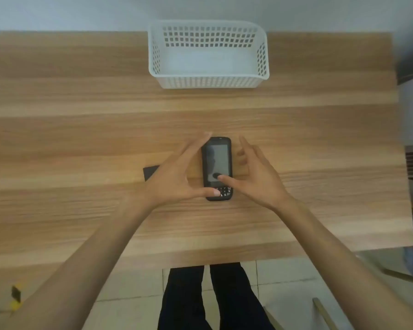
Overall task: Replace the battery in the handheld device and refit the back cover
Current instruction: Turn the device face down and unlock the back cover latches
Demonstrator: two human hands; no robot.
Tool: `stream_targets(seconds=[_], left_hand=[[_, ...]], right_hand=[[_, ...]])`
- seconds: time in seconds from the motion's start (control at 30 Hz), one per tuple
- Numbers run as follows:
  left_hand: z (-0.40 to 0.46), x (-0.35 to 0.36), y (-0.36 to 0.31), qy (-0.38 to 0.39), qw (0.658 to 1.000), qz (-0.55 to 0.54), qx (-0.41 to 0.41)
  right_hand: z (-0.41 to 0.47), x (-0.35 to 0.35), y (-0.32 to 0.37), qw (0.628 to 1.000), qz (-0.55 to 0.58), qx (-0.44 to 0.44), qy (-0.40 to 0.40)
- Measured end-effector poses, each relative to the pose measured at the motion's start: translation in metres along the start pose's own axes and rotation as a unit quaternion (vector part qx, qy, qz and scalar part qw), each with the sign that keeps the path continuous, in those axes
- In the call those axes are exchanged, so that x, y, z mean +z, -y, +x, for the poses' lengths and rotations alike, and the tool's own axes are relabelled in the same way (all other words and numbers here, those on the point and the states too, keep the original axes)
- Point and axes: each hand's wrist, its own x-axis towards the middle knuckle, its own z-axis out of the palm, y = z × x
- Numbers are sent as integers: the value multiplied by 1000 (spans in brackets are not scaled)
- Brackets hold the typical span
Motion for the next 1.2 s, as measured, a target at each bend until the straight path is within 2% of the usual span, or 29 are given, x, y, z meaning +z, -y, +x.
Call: stream_targets(seconds=[0.07, 0.4, 0.5, 0.57, 0.67, 0.83, 1.2], left_hand=[[2, 4, 4, 2, 1000, -2, 15], [0, 19, 17, 31, 999, 16, -18], [-4, 24, 15, 24, 994, 105, -14], [-8, 34, 11, -26, 989, 143, -29], [-12, 50, 3, -75, 989, 103, -76], [-9, 64, -5, -93, 988, 46, -114], [-1, 66, -7, -80, 988, 25, -130]], right_hand=[[3, 3, 0, 1000, 4, 7, -2], [20, 23, -10, 998, 50, -17, 34], [21, 23, -10, 998, 61, -12, 26], [21, 24, -10, 997, 73, -6, 17], [20, 27, -11, 996, 83, 8, 11], [20, 33, -10, 995, 94, 26, 0], [13, 29, -8, 992, 116, 48, -12]])
